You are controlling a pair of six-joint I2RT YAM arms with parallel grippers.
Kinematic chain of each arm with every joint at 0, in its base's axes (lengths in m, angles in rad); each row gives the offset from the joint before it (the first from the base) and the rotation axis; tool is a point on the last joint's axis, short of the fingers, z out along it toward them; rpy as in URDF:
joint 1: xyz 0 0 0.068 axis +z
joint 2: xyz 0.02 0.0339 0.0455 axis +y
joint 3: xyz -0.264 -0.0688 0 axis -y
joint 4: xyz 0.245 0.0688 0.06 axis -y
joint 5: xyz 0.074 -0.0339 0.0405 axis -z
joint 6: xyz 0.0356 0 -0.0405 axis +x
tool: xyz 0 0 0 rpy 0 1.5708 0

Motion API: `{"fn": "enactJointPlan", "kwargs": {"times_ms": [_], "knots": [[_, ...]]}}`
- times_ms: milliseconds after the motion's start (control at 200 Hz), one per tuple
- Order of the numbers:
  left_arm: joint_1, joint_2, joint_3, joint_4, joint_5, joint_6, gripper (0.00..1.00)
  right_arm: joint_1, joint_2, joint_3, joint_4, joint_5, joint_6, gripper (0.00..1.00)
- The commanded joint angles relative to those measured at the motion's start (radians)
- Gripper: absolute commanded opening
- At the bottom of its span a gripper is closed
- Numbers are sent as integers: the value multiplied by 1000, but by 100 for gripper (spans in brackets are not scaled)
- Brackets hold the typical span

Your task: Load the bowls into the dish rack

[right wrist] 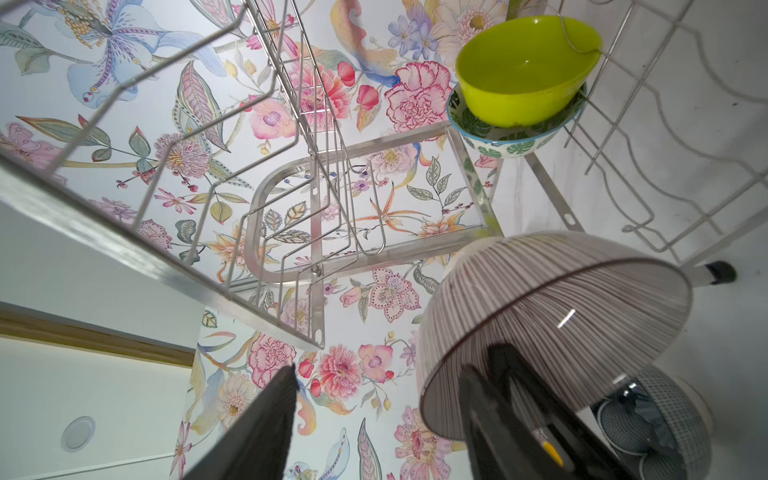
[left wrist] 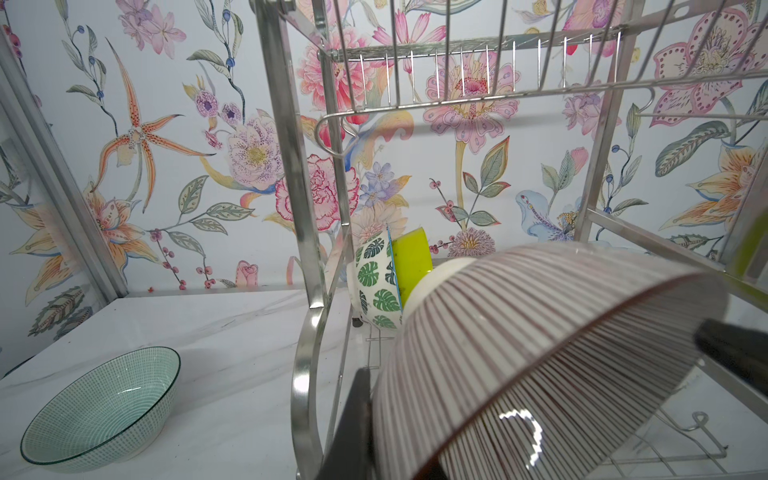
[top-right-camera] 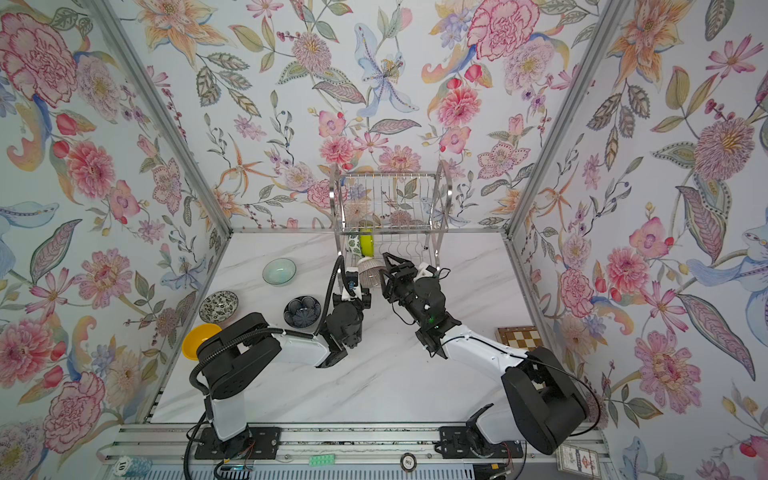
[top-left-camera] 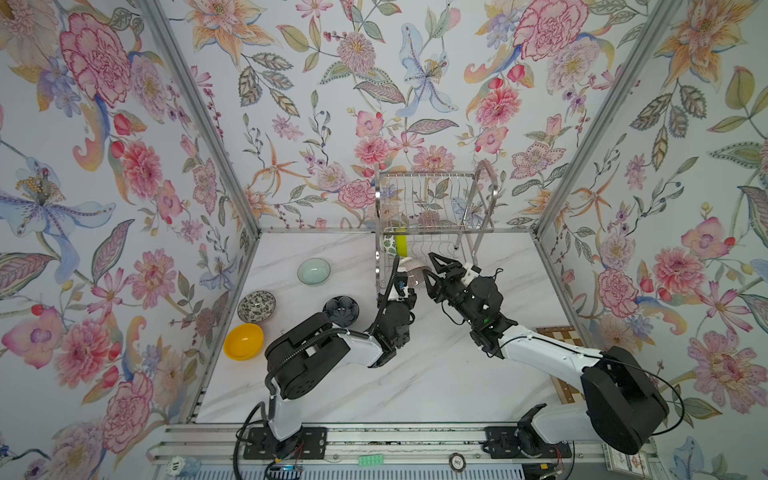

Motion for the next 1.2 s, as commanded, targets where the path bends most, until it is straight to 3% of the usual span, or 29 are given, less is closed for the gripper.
{"fn": "enactJointPlan", "kwargs": {"times_ms": [0,245,535,726,866,1196], "knots": [[-15,13,33,109,7,8,0,8,42,25,111,11,52,55],[-18,24,28,133,-8,29,0,34,103,78,179,49,94,38],[-23,7,0,157,-11,36,0,50,140,119,143,66,114,24],[-27,-17,-20,161,-29,48,0,54,152,119,121,76,98,9],[-26,-66,-45,82,5,-31,15,54,145,122,103,84,39,0],[-18,-311,-129,-308,129,-271,62,55,136,128,138,44,-180,0]]}}
